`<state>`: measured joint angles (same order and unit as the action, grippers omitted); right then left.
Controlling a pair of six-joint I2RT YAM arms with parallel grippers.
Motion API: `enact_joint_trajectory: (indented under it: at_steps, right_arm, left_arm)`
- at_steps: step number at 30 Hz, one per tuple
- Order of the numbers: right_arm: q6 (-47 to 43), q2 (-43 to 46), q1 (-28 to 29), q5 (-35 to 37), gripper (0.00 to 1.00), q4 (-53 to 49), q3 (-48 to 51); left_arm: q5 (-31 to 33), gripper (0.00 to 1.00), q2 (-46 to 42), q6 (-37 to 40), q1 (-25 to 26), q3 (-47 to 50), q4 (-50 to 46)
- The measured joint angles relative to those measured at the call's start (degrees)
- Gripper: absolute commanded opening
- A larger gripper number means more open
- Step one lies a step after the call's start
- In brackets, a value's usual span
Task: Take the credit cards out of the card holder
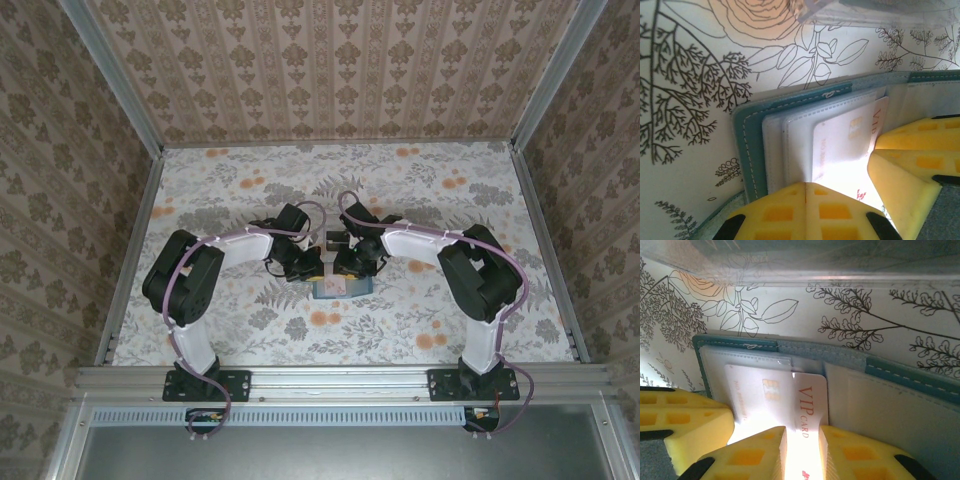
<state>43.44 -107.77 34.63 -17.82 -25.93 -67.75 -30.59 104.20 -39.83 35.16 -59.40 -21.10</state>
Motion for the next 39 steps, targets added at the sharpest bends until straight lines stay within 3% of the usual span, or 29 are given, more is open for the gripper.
enact_joint_trajectory:
  at_steps: [23, 39]
  right_arm:
    - [-1.2, 0.0, -0.2, -0.2, 0.29, 0.5, 1.5]
    - [1.4, 1.7, -2.1, -6.3, 0.22, 6.8, 5.7]
  left_arm:
    - [0.2, 0.01, -0.3, 0.9, 0.9, -1.9, -3.4]
    - [2.5, 0.01, 1.9, 4.7, 1.2, -4.5, -8.2]
